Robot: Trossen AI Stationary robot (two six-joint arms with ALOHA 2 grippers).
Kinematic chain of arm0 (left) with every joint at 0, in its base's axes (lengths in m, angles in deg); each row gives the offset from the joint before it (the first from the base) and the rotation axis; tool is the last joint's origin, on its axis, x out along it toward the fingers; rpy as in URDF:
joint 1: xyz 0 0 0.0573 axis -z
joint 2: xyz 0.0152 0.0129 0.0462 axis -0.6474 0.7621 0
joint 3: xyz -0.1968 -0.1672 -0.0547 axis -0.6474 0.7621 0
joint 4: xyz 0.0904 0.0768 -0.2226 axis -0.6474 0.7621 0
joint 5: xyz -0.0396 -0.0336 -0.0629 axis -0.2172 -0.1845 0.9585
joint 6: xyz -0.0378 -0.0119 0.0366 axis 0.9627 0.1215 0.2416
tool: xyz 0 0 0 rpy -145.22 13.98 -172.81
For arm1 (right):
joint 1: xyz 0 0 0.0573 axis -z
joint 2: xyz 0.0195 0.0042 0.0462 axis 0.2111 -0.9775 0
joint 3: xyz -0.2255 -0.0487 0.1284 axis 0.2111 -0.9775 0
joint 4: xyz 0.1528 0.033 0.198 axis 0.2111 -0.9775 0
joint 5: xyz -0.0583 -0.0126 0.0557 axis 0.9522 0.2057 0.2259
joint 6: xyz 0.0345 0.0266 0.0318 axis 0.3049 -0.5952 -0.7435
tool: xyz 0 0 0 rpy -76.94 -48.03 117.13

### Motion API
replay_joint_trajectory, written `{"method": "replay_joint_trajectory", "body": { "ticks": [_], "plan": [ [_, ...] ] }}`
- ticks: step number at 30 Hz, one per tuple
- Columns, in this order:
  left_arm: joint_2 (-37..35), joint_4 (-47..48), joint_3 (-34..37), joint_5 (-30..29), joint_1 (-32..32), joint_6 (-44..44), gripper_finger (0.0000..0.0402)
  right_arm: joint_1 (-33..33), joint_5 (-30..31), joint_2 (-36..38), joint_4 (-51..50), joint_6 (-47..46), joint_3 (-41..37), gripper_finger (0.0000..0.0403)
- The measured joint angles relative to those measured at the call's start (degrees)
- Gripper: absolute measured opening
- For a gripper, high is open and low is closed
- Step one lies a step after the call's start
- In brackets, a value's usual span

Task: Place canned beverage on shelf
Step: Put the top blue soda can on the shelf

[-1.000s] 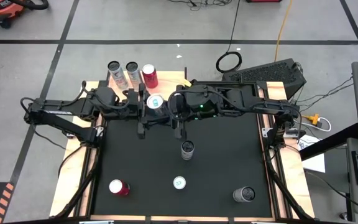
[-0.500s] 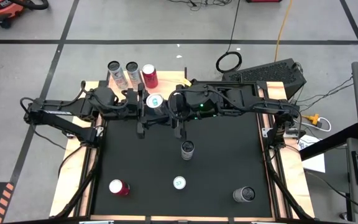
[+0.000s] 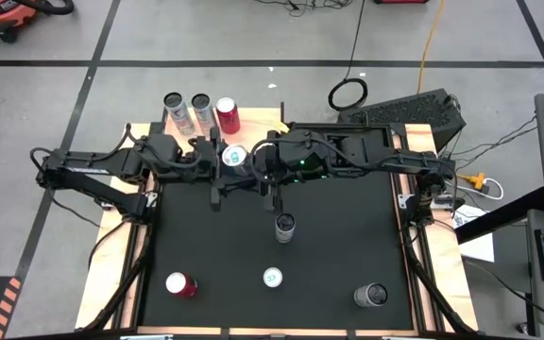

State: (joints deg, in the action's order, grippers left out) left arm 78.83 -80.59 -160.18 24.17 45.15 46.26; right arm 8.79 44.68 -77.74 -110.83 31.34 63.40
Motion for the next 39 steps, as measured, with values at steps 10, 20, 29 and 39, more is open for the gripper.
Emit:
{"method": "replay_joint_trajectory", "body": {
  "ticks": [10,20,29,39],
  "plan": [
    [0.13,-3.72,0.09,-0.55,-0.17,1.48,0.0245,0.00,-0.12,0.11,0.41,-0.47,0.15,0.0190],
    [0.15,-2.31,0.13,-1.33,-0.24,1.60,0.0245,0.00,0.01,0.13,0.23,-0.42,0.15,0.0190],
    [0.15,-1.87,0.13,-1.72,-0.28,3.36,0.0245,0.00,0.21,0.11,0.09,-1.06,0.11,0.0190],
    [0.15,-0.71,0.09,-2.40,-0.33,7.32,0.0245,0.02,0.25,0.09,-0.40,-1.37,0.11,0.0190]
  ]
}}
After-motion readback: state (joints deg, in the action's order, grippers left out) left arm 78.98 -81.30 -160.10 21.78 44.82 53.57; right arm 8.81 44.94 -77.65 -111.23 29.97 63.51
